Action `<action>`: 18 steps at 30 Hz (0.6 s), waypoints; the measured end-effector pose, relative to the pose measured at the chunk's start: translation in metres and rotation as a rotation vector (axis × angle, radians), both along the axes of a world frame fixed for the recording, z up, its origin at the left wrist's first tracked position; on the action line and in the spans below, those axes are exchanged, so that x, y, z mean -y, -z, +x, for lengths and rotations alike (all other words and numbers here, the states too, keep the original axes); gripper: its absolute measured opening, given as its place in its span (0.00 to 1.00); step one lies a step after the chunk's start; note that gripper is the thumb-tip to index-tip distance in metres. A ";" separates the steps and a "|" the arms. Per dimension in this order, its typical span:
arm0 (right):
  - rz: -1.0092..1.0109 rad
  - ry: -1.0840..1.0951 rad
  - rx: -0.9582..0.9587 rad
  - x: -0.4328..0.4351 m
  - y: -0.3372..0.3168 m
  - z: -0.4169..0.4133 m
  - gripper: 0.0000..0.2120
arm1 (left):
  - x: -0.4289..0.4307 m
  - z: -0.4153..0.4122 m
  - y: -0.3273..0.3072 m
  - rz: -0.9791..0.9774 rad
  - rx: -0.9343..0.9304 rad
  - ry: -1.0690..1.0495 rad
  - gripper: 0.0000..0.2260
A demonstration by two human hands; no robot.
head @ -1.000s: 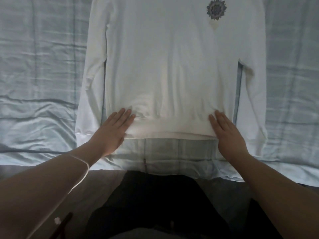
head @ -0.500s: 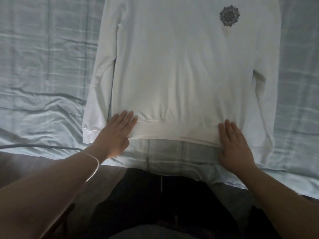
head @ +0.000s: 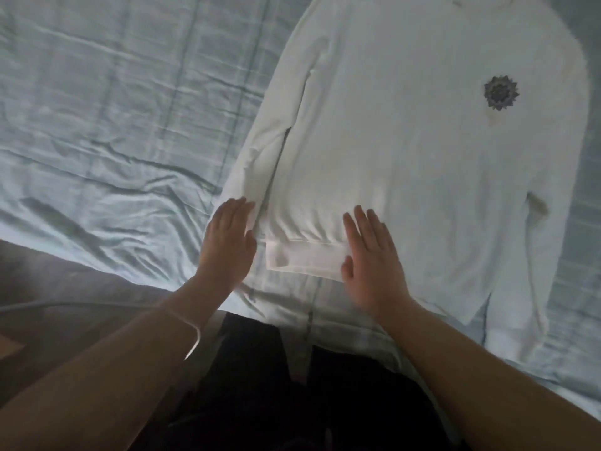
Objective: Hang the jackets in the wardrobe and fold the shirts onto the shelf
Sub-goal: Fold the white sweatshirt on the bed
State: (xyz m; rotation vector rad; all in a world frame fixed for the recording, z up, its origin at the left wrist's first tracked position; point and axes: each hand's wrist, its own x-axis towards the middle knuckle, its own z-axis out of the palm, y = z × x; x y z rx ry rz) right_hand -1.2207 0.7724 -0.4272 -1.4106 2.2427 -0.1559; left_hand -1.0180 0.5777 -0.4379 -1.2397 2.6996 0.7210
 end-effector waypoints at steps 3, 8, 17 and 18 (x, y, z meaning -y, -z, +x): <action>-0.016 -0.077 -0.011 0.046 0.008 0.028 0.34 | 0.022 0.028 0.004 0.018 0.038 -0.255 0.24; 0.017 -0.120 -0.031 0.112 0.012 0.074 0.32 | 0.050 0.050 0.019 0.467 0.167 -0.367 0.23; 0.028 0.050 -0.038 0.204 -0.009 0.113 0.36 | 0.179 0.065 -0.025 0.771 -0.145 -0.265 0.04; 0.012 0.056 -0.043 0.218 -0.013 0.115 0.36 | 0.201 0.068 -0.034 0.764 -0.169 -0.249 0.04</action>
